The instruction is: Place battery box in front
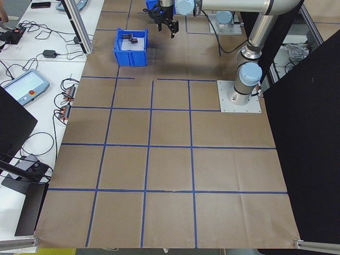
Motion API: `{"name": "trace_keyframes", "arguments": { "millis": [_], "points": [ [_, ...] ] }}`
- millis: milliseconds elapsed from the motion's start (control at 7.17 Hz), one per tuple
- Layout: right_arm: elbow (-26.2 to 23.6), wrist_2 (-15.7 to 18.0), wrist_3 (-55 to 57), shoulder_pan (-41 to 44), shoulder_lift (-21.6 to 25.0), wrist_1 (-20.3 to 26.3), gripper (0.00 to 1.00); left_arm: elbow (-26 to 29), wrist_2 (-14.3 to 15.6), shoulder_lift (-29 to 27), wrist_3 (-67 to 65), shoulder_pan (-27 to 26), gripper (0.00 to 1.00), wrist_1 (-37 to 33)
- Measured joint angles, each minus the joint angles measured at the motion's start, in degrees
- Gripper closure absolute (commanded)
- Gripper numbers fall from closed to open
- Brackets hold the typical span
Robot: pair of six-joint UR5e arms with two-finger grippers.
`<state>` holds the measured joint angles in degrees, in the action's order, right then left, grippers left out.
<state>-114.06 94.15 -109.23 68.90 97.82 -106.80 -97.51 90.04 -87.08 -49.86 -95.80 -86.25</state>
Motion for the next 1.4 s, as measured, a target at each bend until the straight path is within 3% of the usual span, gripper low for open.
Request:
{"name": "trace_keyframes", "arguments": {
  "millis": [279,558,837,1395],
  "points": [
    [-0.60,-0.08,0.04,0.09,0.95,0.25,1.00,-5.42,-0.12,6.06,27.95,5.61,0.01,0.29],
    [-5.05,0.01,0.06,0.22,5.24,0.34,1.00,-5.77,-0.08,7.77,49.42,8.41,0.00,0.44],
    [-9.08,-0.70,2.04,2.60,9.56,0.14,1.00,-5.72,-0.10,7.43,54.91,8.76,0.00,0.46],
    [-10.97,-0.53,23.52,20.81,10.25,0.49,1.00,-4.26,-1.41,5.83,55.12,8.70,0.00,1.12]
  ]
}}
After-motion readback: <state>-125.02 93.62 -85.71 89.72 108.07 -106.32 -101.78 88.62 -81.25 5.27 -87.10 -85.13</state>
